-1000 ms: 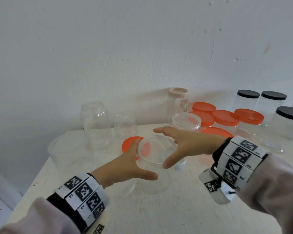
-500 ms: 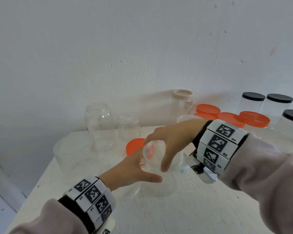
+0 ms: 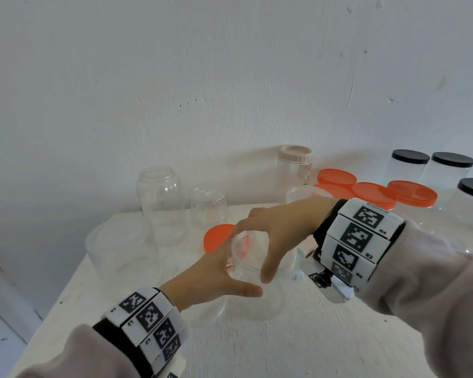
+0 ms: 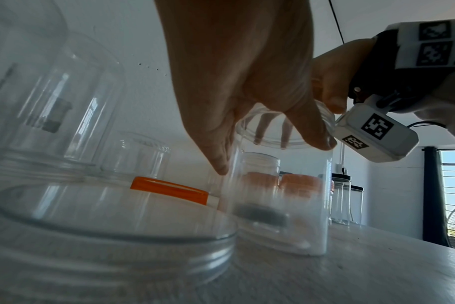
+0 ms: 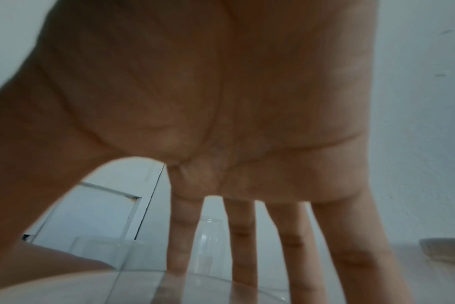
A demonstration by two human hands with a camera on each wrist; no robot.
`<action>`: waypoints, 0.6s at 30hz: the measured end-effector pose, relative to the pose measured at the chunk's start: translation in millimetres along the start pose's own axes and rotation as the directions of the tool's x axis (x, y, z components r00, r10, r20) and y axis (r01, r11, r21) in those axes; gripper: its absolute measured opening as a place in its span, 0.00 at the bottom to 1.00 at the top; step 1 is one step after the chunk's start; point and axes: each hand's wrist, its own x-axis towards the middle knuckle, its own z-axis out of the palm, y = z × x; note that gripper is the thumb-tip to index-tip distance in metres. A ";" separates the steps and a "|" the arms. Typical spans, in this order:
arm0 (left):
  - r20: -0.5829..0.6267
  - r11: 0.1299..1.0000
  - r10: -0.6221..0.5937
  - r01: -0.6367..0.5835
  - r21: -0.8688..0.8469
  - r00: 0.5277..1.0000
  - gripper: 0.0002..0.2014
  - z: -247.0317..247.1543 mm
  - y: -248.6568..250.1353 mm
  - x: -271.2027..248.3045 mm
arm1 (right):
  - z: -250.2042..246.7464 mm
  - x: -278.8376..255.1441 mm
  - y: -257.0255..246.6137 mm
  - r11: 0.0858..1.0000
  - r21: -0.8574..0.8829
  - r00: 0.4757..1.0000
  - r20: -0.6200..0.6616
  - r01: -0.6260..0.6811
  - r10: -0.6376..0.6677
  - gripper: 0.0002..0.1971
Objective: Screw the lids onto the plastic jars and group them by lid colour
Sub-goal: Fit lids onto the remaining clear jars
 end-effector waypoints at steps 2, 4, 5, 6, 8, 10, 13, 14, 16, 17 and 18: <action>0.000 1.000 0.000 0.000 0.007 1.000 0.51 0.1 0.5 -0.5 | 1.6 1.5 0.7 1.000 -0.023 1.000 -0.022 -0.003 0.003 0.47; 0.012 1.000 -0.003 0.002 0.018 1.000 0.50 0.2 1.2 -0.7 | 2.0 2.1 1.2 0.999 -0.041 1.000 -0.029 -0.007 0.006 0.49; 0.020 1.000 -0.002 0.001 0.020 1.000 0.49 0.1 1.4 -0.8 | 1.6 2.2 1.2 0.999 -0.048 1.000 -0.028 -0.009 0.008 0.50; 0.023 1.000 -0.002 0.001 0.021 1.000 0.49 0.2 1.7 -0.5 | 1.4 2.2 1.1 0.998 -0.055 1.000 -0.026 -0.012 0.010 0.50; 0.019 1.000 -0.003 0.003 0.019 1.000 0.49 0.5 2.0 -0.1 | 1.9 1.9 1.1 0.998 -0.060 1.000 -0.017 -0.011 0.010 0.51; 0.009 1.000 0.002 -0.002 0.015 1.000 0.49 0.8 1.6 0.0 | 4.2 2.3 2.6 0.999 -0.041 1.000 -0.013 0.004 -0.004 0.53; 0.004 1.000 0.013 -0.014 0.013 1.000 0.49 1.1 0.8 -0.1 | 10.3 1.8 7.5 0.999 0.020 0.998 -0.048 0.039 -0.038 0.52; 0.000 1.000 0.015 -0.015 0.010 1.000 0.48 1.1 0.4 -0.2 | 12.6 1.0 9.9 0.998 0.031 0.997 -0.066 0.052 -0.050 0.51; -0.007 1.000 0.012 -0.012 0.007 1.000 0.48 1.5 -0.3 -0.1 | 17.9 -0.5 14.9 0.996 0.045 0.992 -0.107 0.078 -0.073 0.50; -0.011 1.000 0.008 -0.008 0.009 1.000 0.48 1.7 -0.6 0.0 | 20.6 -1.3 17.1 0.995 0.050 0.989 -0.127 0.088 -0.082 0.50; -0.015 1.000 0.004 -0.004 0.012 1.000 0.49 2.0 -0.8 -0.1 | 23.3 -1.7 19.0 0.994 0.053 0.986 -0.145 0.097 -0.088 0.49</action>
